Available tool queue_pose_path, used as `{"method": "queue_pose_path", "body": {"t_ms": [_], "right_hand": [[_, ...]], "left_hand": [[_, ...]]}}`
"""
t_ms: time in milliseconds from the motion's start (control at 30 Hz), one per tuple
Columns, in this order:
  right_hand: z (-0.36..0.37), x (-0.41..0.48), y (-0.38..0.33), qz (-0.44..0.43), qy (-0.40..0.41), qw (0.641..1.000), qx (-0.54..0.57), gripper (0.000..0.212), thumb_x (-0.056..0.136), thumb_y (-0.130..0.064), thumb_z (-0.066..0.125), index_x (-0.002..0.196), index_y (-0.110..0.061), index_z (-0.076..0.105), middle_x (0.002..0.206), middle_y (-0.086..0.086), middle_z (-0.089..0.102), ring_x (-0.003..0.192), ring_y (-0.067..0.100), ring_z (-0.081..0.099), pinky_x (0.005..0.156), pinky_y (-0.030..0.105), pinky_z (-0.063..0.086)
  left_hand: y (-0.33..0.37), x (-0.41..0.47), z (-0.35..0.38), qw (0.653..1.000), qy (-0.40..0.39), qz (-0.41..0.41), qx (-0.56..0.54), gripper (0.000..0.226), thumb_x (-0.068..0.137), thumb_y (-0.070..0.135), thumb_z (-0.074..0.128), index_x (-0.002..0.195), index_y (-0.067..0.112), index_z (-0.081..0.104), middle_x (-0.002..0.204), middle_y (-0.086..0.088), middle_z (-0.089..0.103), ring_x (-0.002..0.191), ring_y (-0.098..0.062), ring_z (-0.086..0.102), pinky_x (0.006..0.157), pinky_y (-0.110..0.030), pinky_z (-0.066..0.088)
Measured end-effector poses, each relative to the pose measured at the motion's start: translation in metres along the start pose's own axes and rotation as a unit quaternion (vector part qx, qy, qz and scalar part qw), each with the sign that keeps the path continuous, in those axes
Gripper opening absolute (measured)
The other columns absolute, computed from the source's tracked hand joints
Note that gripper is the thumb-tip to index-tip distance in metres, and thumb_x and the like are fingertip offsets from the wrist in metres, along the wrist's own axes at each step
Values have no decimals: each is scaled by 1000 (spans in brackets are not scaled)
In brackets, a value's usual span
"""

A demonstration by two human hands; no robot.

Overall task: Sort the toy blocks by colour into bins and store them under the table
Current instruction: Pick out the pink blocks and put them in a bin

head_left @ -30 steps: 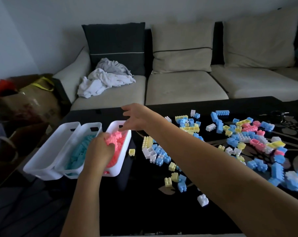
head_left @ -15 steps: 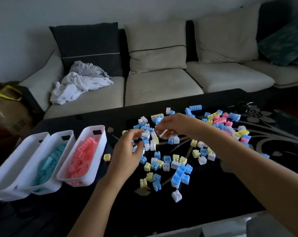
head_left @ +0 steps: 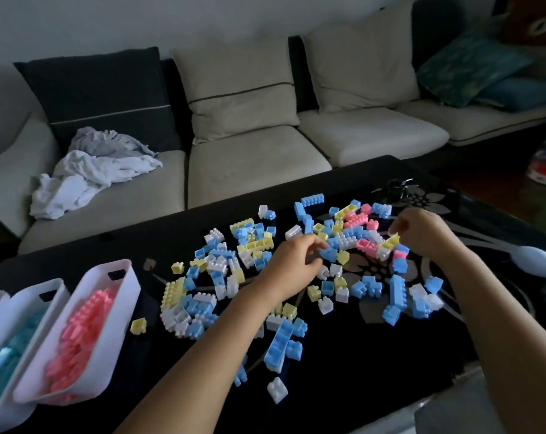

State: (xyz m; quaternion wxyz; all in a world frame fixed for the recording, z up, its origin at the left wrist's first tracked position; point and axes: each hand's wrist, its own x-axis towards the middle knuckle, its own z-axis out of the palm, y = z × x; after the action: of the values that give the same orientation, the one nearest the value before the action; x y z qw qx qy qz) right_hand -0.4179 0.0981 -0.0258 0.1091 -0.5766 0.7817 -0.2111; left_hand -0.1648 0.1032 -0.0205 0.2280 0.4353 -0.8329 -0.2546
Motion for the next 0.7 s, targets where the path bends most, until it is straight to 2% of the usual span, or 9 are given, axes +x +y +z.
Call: {"method": "queue_pose_path", "body": {"t_ms": [100,167,267,300,400,500,567,633,700], "right_hand": [[-5,-2,12,3,-109,992,-57,25,76,1,61,79,-24,63,96,2,61,81,15,54,63,24,43],[-2,-6,15,12,-136,988,-76,26,74,-1,68,86,-24,65,93,-3,58,81,12,54,57,21,41],[5,-6,14,12,-106,991,-85,31,72,-6,73,99,-19,66,98,0,62,86,15,55,65,23,45],[8,-6,12,5,-103,990,-92,31,72,-9,75,100,-18,66,100,0,63,88,15,57,68,25,46],[14,-3,11,-12,-98,990,-98,25,75,-15,75,99,-18,68,102,-1,65,90,15,59,70,23,44],[10,4,16,4,-73,996,-49,16,76,-14,74,90,-12,67,96,2,65,86,17,59,67,25,45],[6,12,17,12,-13,1000,-7,16,78,-12,71,93,-8,66,97,6,66,86,19,59,70,28,48],[6,23,14,-3,63,998,29,18,84,-4,60,101,-6,65,107,9,64,96,21,60,78,29,49],[13,33,7,-43,92,994,49,32,85,6,48,109,-7,64,117,9,58,105,22,57,80,24,44]], "left_hand": [[15,26,23,999,-39,17,15,25,91,10,56,114,18,61,116,3,55,88,-6,54,74,-12,39],[23,42,38,998,-57,22,32,26,90,8,56,114,19,61,124,0,52,81,-10,58,73,-19,44],[32,66,62,994,-84,21,64,32,88,6,57,118,17,60,129,-6,49,105,-20,57,85,-29,48],[33,73,68,992,-92,24,80,31,88,10,59,119,16,60,128,-7,50,108,-23,56,89,-33,49],[33,87,81,988,-101,26,113,31,88,33,63,112,13,60,117,-8,54,100,-24,59,88,-37,50],[29,93,86,988,-96,26,118,35,82,32,70,107,13,56,109,-6,55,93,-22,59,79,-32,49],[26,91,87,989,-83,39,119,31,82,29,70,103,13,53,103,-6,55,87,-22,58,71,-29,45],[24,91,92,990,-69,49,116,28,83,29,69,98,13,51,98,-6,57,80,-20,58,67,-28,44],[24,93,94,990,-61,44,117,32,81,33,71,98,14,51,97,-5,58,80,-19,59,69,-30,47]]}}
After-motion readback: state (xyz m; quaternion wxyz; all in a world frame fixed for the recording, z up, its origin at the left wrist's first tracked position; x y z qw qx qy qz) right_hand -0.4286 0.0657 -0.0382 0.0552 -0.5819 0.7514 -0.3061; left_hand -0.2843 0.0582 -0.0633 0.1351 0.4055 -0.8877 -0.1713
